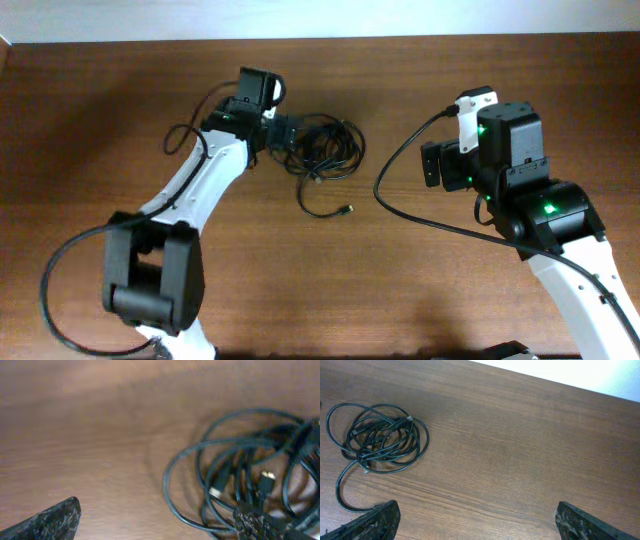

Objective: Untangle cables
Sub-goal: 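Move both grippers forward toward the black cable bundle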

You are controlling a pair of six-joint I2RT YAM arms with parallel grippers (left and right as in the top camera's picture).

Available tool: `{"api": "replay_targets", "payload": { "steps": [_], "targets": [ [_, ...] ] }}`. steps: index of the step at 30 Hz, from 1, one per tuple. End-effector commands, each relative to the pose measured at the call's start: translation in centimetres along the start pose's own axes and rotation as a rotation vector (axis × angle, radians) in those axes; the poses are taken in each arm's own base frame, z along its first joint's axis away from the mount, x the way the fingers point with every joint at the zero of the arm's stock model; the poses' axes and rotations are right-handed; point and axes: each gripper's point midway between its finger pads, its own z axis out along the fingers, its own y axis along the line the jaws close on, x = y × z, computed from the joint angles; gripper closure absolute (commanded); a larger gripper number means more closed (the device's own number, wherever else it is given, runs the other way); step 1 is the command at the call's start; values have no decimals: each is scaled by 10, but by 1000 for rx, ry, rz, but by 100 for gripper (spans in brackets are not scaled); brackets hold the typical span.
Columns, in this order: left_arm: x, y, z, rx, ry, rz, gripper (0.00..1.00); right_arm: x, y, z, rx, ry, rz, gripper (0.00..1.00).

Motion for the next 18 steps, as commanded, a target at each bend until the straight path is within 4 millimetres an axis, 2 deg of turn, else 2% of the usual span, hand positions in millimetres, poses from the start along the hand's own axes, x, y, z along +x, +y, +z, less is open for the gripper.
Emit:
{"api": "replay_targets", "payload": {
  "steps": [1, 4, 6, 7, 9, 12, 15, 18],
  "targets": [
    [-14, -4, -2, 186, 11, -97, 2, -7, -3, -5, 14, -17, 5, 1],
    [-40, 21, -32, 243, 11, -161, 2, -5, -2, -1, 15, -4, 3, 1],
    [-53, 27, -46, 239, 23, -144, 2, 0, -1, 8, 13, 25, 0, 1],
    [-54, 26, -45, 241, 41, -143, 2, 2, 1, 12, 10, 38, -2, 1],
    [-44, 23, -24, 245, 151, -139, 2, 11, 3, 21, 4, 83, 4, 1],
    [-31, 18, 13, 255, 269, -144, 2, 14, 3, 22, 5, 98, 14, 1],
    [-35, 10, 26, 296, 275, -151, 2, 15, 3, 22, 5, 101, 14, 1],
    [-31, 4, 26, 308, 294, -147, 2, 16, 3, 22, 6, 105, 14, 1]
  ]
}}
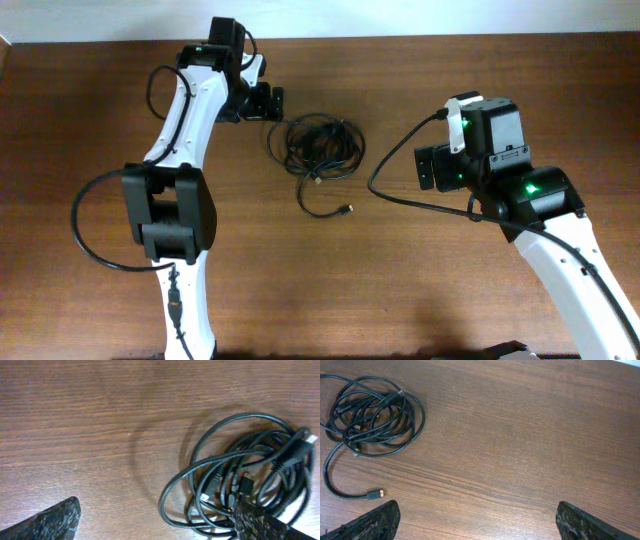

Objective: Untangle cables
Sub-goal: 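Move both grippers forward toward the black cable bundle, then grasp a cable loop with the left gripper and lift it up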

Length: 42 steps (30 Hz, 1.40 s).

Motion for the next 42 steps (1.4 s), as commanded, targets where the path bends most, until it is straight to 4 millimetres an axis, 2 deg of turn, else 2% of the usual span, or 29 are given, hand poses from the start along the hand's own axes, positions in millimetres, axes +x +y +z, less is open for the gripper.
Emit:
{"api": "replay_targets", "payload": {
  "steps": [1, 4, 7, 11, 14, 17, 20, 21, 22, 23, 24, 25, 26, 28, 30, 31, 32, 36, 37, 39, 40, 41, 42],
  "targets": [
    [-6, -17, -9, 36, -19, 37, 2, -7, -1, -5, 7, -20, 8, 1],
    [-1, -34, 5, 39, 3, 73, 2, -7, -4, -5, 23, -20, 8, 2],
    [-1, -35, 14, 39, 13, 77, 2, -7, -6, -5, 34, -20, 4, 1],
    [3, -26, 19, -9, 25, 104, 2, -7, -6, -5, 33, -20, 6, 1],
    [7, -7, 31, -102, 52, 101, 2, -5, -6, -5, 33, -12, 4, 1],
    [24, 9, 55, -167, 134, 95, 2, -3, -6, -5, 33, -4, 3, 1],
    [37, 15, 77, -170, 192, 89, 1, -2, -6, -5, 33, -1, 2, 1],
    [38, 15, 78, -170, 196, 89, 7, -2, -6, -5, 33, 0, 2, 1],
    [38, 15, 78, -170, 195, 89, 34, -2, -6, -5, 33, -1, 2, 1],
    [38, 15, 78, -170, 195, 89, 100, -2, -6, -5, 33, -1, 2, 1],
    [39, 15, 78, -170, 200, 88, 100, -2, -6, -5, 33, 0, 2, 20],
    [41, 15, 77, -171, 210, 88, 100, -2, -6, -5, 33, 0, 2, 44],
    [42, 15, 74, -171, 215, 87, 100, -2, -6, -5, 34, -1, 2, 57],
    [33, 9, 54, -170, 206, 89, 100, -2, -6, -5, 34, -1, 2, 68],
    [15, -2, 23, -167, 159, 99, 100, -2, -6, -5, 34, -1, 2, 72],
    [0, -13, -9, -162, 104, 100, 100, -2, -6, -5, 34, -1, 2, 72],
    [-17, -33, -58, -151, 8, 115, 100, -2, -6, -5, 34, -1, 2, 72],
    [-25, -63, -128, -119, -142, 130, 100, -4, -6, -5, 34, -10, 4, 72],
    [-25, -73, -141, -104, -176, 133, 100, -4, -6, -5, 34, -10, 4, 76],
    [-22, -88, -158, -88, -210, 138, 100, -5, -6, -5, 33, -13, 4, 78],
    [-21, -95, -164, -81, -223, 150, 100, -7, -6, -5, 33, -21, 5, 71],
    [-20, -98, -169, -78, -231, 157, 100, -10, -6, -5, 33, -34, 7, 27],
    [-19, -101, -173, -75, -240, 161, 100, -13, -5, -5, 32, -46, 9, 8]
  ]
}}
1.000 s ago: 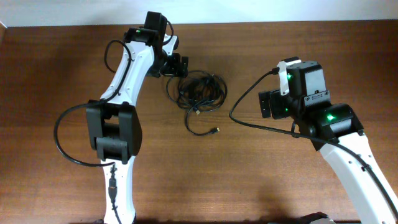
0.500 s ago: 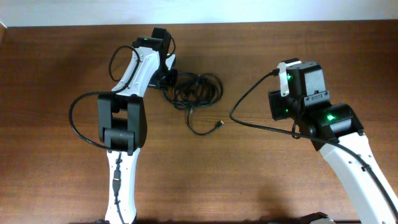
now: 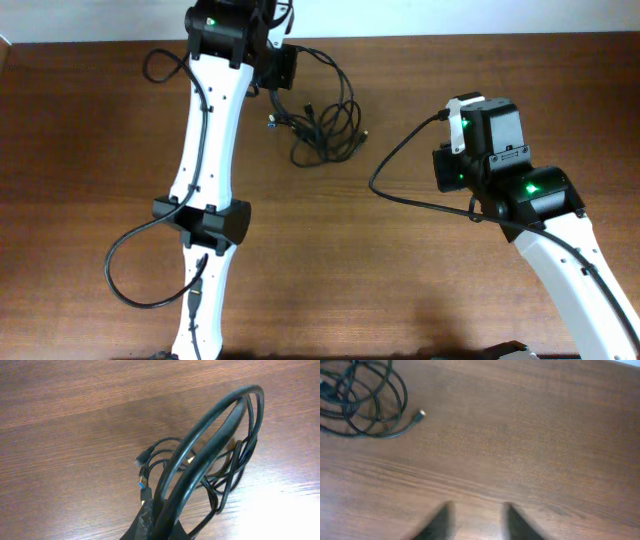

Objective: Untangle cables
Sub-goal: 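Grasp a cable loop with the left gripper and lift it up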

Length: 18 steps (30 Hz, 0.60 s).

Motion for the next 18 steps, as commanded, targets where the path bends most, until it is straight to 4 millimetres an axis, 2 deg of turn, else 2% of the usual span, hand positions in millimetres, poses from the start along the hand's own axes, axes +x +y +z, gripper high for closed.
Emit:
{"api": "replay_targets", "payload": {
  "steps": [1, 2, 3, 5, 8, 11, 13, 14, 16, 18],
  "targets": [
    [-7, -11, -44, 25, -94, -8, 100, -15, -1, -5, 6, -55, 9, 7],
    [-8, -11, -52, 27, -110, -9, 100, -21, 0, -6, -3, -79, 13, 7],
    [-9, -10, -67, 21, -139, -13, 100, -32, 7, -7, -40, -124, 17, 4],
    [-10, -6, -101, 6, -208, -22, 100, -40, 11, -8, -64, -157, 20, 3],
    [-4, -6, -175, 22, -356, -32, 100, -45, 14, -9, -82, -175, 20, 2],
    [13, -5, -248, 39, -504, -43, 100, -46, 14, -10, -85, -181, 21, 2],
    [22, -1, -274, 24, -560, -49, 100, -52, 27, -13, -158, -207, 15, 2],
    [25, 0, -281, 19, -575, -51, 100, -59, 38, -16, -208, -234, 6, 2],
    [27, 4, -287, 3, -591, -56, 100, -72, 57, -22, -263, -294, -20, 2],
    [27, 4, -285, -3, -585, -57, 100, -82, 83, -25, -310, -340, -57, 1]
  ]
}}
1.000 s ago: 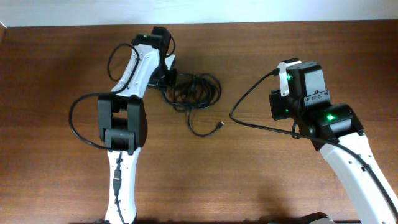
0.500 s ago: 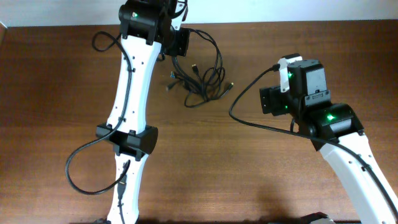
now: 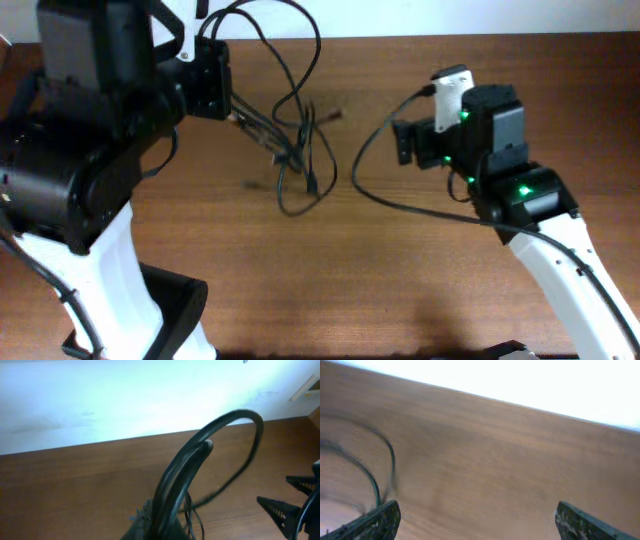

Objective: Untangle cables
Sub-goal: 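Grasp a cable loop with the left gripper and lift it up, then grasp another cable strand with the right gripper near the left gripper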

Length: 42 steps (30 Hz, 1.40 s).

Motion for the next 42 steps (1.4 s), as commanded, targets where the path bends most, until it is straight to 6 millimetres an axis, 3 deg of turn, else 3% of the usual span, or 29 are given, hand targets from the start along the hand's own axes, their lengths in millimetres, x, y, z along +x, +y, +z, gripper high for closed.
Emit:
{"api": "replay_targets", "payload": {
  "steps": [1, 4, 8, 11, 14, 16, 20, 27, 34, 38, 42],
  "targets": [
    [0, 9, 6, -54, 8, -21, 100, -13, 50, 7, -133, -45, -51, 1],
    [3, 21, 11, -126, 24, -17, 98, 11, 77, 35, -181, 43, -86, 1],
    [4, 22, 12, -129, 30, -17, 98, 36, 79, 56, -182, 131, -115, 1],
    [4, 22, 12, -130, 30, -17, 97, 37, 107, 51, -279, 120, -175, 1],
    [4, 22, 12, -129, 30, -17, 97, 44, 152, 37, -456, 72, -442, 2],
    [4, 22, 12, -129, 30, -17, 95, 47, 167, 33, -495, 15, -679, 3],
    [4, 22, 12, -129, 30, -17, 93, 31, 173, 35, -486, -73, -753, 1],
    [-8, 26, 11, -153, -22, -22, 98, 62, 194, 63, -546, 21, -675, 1],
    [-23, 22, 10, -132, -81, -29, 100, 47, 197, 62, -526, -29, -642, 1],
    [-39, 20, 3, -124, -152, -36, 100, 12, 195, 50, -486, -108, -606, 1],
    [-50, 19, 0, -119, -202, -41, 100, 7, 194, 53, -470, -113, -552, 1]
  ]
}}
